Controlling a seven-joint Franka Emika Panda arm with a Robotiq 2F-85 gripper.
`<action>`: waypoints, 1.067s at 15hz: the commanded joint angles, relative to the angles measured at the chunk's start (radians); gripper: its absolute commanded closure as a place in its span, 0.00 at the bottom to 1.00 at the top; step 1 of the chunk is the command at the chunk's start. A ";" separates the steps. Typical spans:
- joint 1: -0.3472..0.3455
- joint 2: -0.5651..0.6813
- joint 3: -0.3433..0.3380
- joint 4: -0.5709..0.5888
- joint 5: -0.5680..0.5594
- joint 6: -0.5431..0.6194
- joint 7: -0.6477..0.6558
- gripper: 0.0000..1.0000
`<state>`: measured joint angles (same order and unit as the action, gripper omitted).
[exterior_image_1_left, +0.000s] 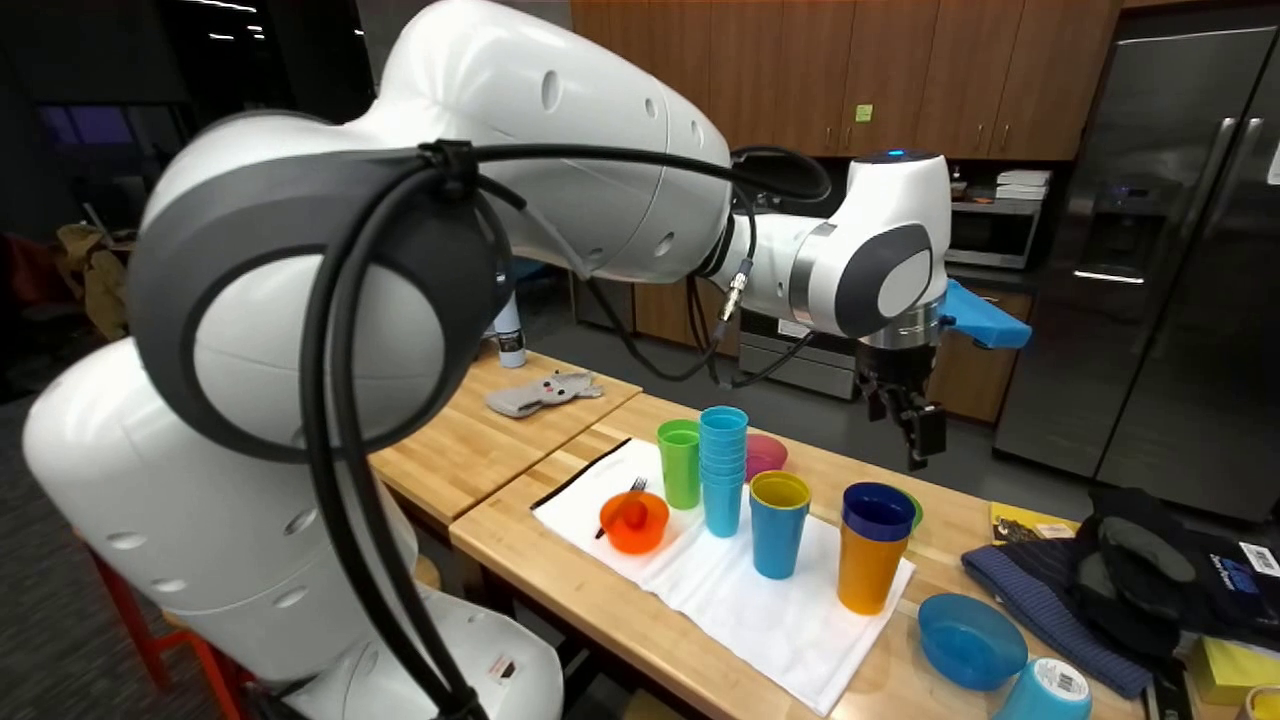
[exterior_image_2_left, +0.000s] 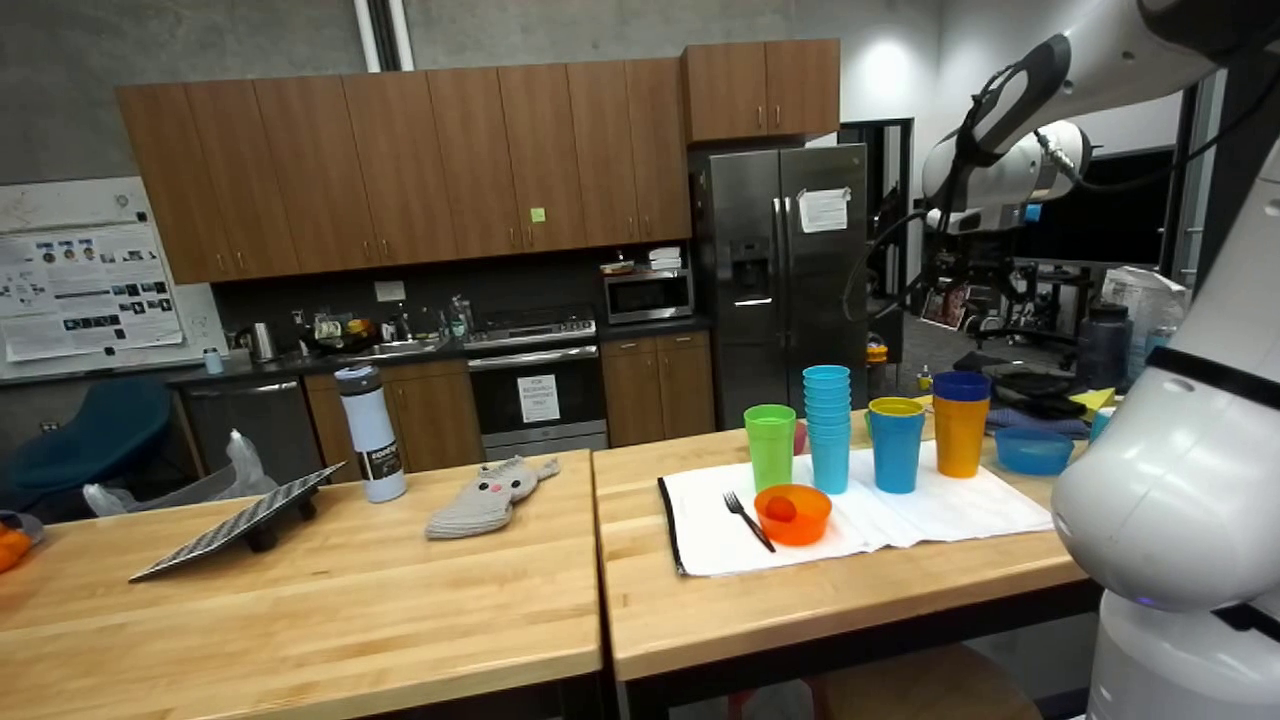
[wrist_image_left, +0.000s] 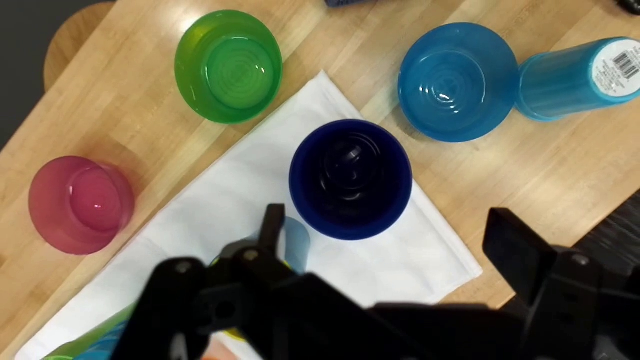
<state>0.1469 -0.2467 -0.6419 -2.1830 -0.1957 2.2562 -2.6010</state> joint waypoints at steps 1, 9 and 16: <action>-0.003 -0.001 -0.010 -0.011 0.004 0.000 0.000 0.00; 0.020 0.004 -0.087 -0.072 0.015 -0.003 0.001 0.00; 0.080 0.029 -0.147 -0.060 0.011 -0.086 0.001 0.00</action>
<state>0.1822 -0.2311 -0.7502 -2.2646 -0.1912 2.2147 -2.6005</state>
